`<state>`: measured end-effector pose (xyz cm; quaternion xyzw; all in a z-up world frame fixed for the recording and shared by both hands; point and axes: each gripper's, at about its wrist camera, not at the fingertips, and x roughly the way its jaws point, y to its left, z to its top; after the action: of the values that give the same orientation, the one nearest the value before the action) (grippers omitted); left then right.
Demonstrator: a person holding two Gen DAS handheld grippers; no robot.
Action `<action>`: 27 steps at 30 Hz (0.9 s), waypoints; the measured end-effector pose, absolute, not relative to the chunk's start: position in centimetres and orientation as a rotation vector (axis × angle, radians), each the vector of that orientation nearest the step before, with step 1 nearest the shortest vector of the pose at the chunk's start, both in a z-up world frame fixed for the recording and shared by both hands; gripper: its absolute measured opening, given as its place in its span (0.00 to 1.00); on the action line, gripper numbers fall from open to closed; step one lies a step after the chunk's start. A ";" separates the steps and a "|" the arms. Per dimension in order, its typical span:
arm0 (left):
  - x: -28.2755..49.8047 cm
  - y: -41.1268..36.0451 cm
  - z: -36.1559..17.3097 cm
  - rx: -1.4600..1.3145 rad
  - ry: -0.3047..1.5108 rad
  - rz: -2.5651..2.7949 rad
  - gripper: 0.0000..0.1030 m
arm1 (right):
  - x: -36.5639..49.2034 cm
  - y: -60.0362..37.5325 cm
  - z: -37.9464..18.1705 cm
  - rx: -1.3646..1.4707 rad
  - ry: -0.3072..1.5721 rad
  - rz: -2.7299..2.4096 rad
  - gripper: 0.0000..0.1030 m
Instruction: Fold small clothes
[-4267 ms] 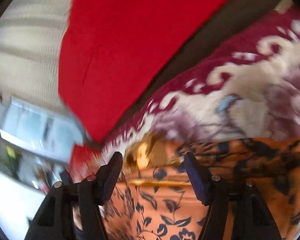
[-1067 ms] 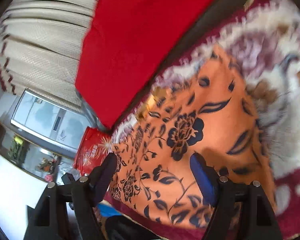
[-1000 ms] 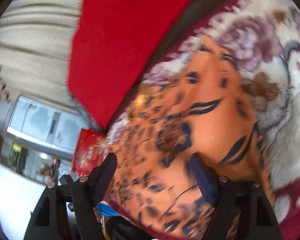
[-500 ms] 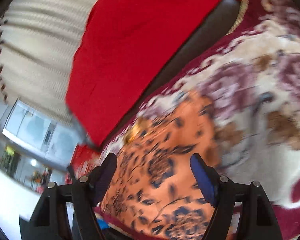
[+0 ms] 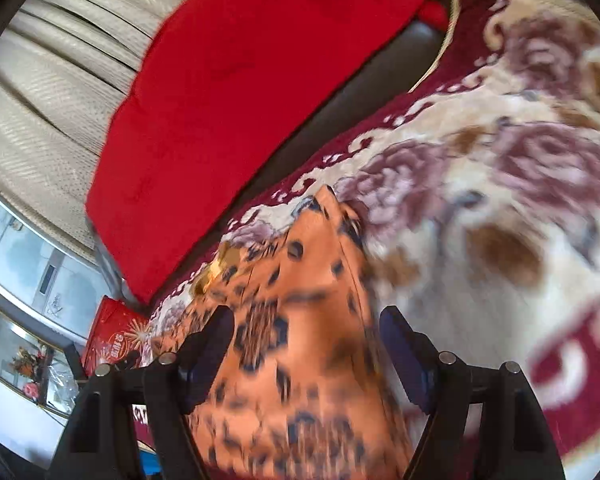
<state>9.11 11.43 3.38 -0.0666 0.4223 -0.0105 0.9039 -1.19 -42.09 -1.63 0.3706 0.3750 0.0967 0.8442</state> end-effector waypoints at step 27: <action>4.4 -0.5 -3.6 -0.047 0.973 -0.167 0.64 | -6.0 -41.2 -9.3 0.868 0.804 0.103 0.27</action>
<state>4.36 -0.54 -3.63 -0.0225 0.4671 -0.0803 0.8803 -6.01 -41.24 -9.26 0.4089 0.3787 0.0487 0.8289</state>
